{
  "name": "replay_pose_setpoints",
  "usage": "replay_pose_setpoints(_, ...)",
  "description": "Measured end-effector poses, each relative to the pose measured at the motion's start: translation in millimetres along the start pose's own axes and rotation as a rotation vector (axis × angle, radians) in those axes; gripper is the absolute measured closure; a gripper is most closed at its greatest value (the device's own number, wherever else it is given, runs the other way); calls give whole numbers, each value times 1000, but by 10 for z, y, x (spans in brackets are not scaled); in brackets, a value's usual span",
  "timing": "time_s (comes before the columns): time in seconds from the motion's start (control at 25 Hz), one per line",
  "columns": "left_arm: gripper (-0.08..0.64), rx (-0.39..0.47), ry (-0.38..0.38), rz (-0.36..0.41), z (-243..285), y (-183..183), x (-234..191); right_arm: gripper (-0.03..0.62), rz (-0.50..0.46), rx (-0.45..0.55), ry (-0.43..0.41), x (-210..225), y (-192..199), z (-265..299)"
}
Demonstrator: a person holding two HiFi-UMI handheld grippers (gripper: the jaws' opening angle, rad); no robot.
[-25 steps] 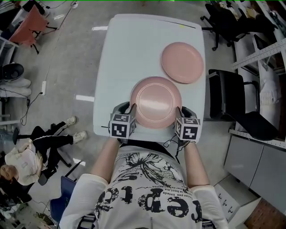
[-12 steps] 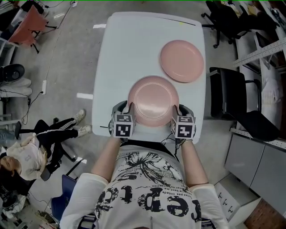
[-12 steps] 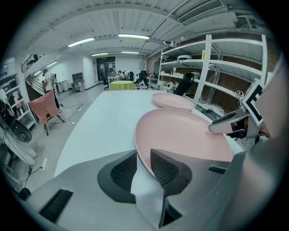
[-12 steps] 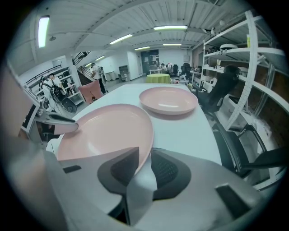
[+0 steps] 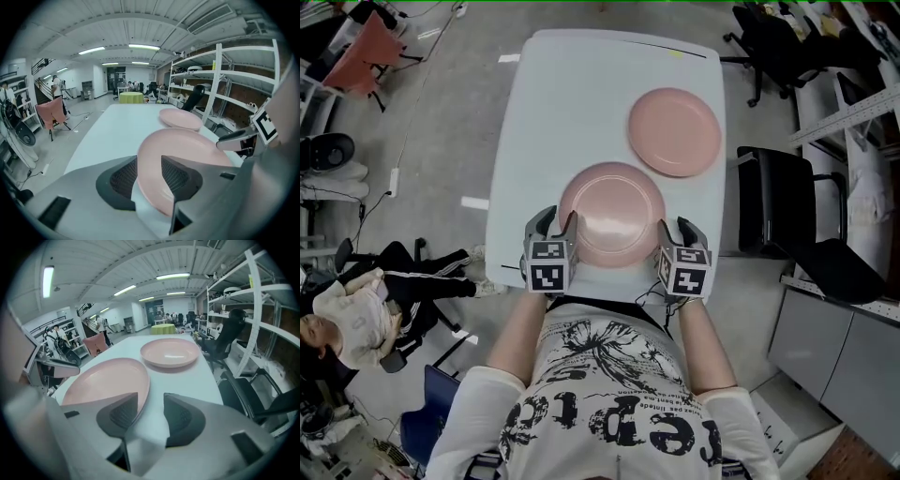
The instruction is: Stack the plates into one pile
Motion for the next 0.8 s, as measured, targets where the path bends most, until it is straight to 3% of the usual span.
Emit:
replay_pose_setpoints(0.16,385,106,111,-62,-156,-328,236,411,24,49,-8,199,-156,-162)
replay_pose_setpoints(0.32,385,151,158,-90,-22,-734,354,411,56,87,29,506,-412,-185)
replay_pose_setpoints(0.8,377,9,264,-3,1137,-1761,442,411,163,85,101,1237,-1143,336)
Point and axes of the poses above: the fingertips, and each gripper's own axes: z forward along the fingers, x to its right, y out of its underside, the point moved 6 cm from there along -z, backward along the fingers, and after that the axes turned 9 degrees about -x, right-handed, at the moved point
